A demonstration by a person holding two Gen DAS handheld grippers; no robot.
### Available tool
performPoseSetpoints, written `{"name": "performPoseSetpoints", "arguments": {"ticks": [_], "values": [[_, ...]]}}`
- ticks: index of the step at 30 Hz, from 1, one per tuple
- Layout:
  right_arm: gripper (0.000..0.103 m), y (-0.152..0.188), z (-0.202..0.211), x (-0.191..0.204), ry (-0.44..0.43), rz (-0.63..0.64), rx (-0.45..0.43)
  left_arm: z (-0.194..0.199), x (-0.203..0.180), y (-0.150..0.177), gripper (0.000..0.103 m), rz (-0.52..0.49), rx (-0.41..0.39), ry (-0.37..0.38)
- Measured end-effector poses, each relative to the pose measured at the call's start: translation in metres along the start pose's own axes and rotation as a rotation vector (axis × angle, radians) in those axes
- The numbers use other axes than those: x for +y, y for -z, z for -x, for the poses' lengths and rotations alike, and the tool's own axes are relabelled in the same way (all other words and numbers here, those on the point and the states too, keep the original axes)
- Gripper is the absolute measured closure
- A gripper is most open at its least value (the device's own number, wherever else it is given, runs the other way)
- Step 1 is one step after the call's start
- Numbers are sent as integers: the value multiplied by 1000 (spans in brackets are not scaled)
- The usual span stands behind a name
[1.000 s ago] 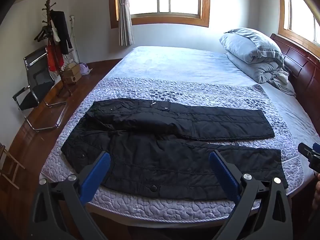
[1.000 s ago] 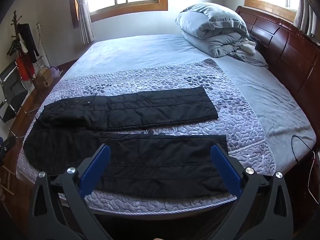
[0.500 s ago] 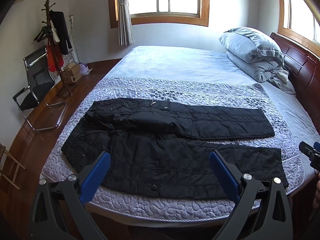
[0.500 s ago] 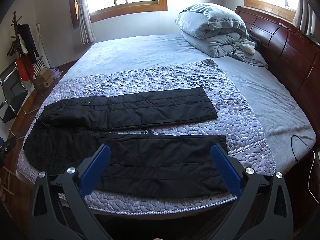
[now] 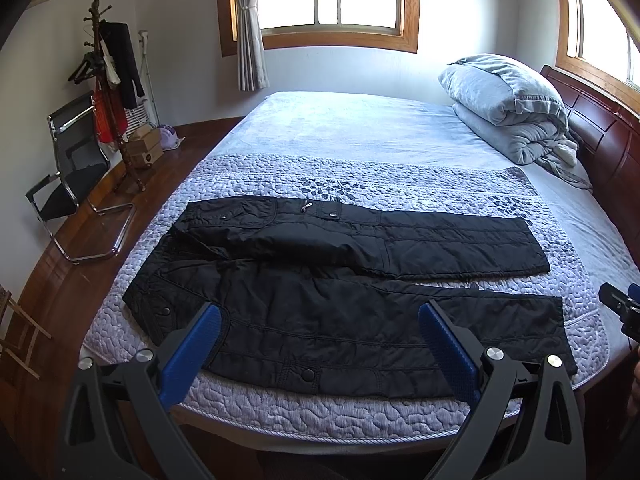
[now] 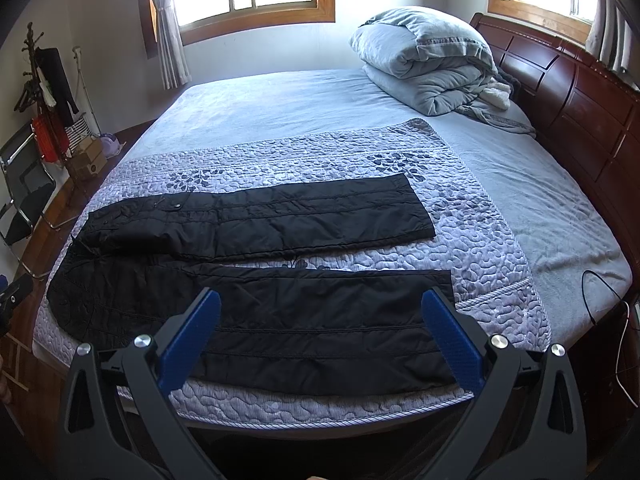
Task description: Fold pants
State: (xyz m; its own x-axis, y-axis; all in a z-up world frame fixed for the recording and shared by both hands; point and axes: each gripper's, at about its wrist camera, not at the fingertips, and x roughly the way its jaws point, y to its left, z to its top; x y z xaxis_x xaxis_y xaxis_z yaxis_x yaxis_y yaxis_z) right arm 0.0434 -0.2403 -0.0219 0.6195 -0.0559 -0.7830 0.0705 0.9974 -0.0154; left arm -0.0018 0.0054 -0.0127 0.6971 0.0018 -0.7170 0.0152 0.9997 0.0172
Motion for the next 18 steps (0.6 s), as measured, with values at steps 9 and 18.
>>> {"name": "performPoseSetpoints", "arguments": {"ticks": [9, 18], "values": [[2, 0, 0, 0, 0, -2, 2, 0, -1, 0, 4, 0, 1, 0], [2, 0, -1, 0, 1, -1, 3, -1, -4, -3, 4, -7, 7, -4]]}}
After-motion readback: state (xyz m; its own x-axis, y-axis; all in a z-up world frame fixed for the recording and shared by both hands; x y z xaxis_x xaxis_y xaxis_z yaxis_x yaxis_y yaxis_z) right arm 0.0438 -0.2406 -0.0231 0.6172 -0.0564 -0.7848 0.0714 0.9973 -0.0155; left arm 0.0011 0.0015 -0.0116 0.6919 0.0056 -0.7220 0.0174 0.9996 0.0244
